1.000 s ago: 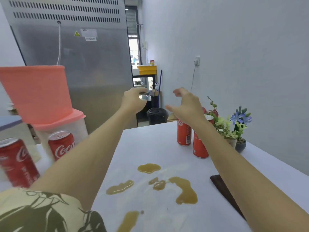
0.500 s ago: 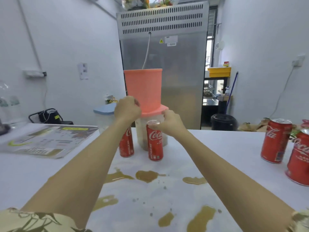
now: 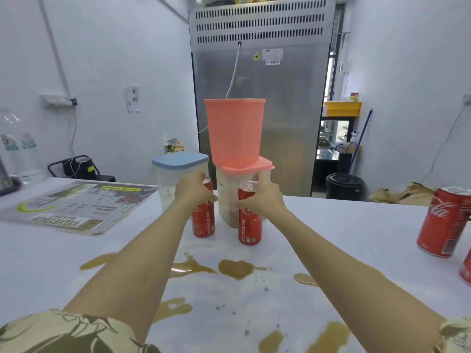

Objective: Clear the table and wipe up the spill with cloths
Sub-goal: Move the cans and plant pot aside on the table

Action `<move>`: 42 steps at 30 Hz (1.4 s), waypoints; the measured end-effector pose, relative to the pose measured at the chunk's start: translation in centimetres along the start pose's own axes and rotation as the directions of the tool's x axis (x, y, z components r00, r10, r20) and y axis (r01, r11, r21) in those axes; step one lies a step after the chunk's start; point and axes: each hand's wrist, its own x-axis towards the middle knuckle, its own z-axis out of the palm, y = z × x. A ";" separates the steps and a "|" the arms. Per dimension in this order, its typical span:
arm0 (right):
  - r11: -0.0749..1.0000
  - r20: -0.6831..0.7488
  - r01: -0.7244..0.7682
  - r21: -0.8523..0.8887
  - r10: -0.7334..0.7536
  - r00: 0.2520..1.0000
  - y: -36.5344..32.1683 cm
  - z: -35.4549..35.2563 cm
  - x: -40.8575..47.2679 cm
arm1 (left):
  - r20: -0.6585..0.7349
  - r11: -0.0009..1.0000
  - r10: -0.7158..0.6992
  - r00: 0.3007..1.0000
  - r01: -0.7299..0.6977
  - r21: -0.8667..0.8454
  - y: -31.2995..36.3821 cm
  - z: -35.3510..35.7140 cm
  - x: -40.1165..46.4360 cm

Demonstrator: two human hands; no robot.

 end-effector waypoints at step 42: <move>0.873 -0.560 -0.319 -0.370 0.064 0.826 18.5 -20.0 -9.1 | 0.349 0.780 0.623 0.700 -0.522 -0.345 32.7 16.2 -6.7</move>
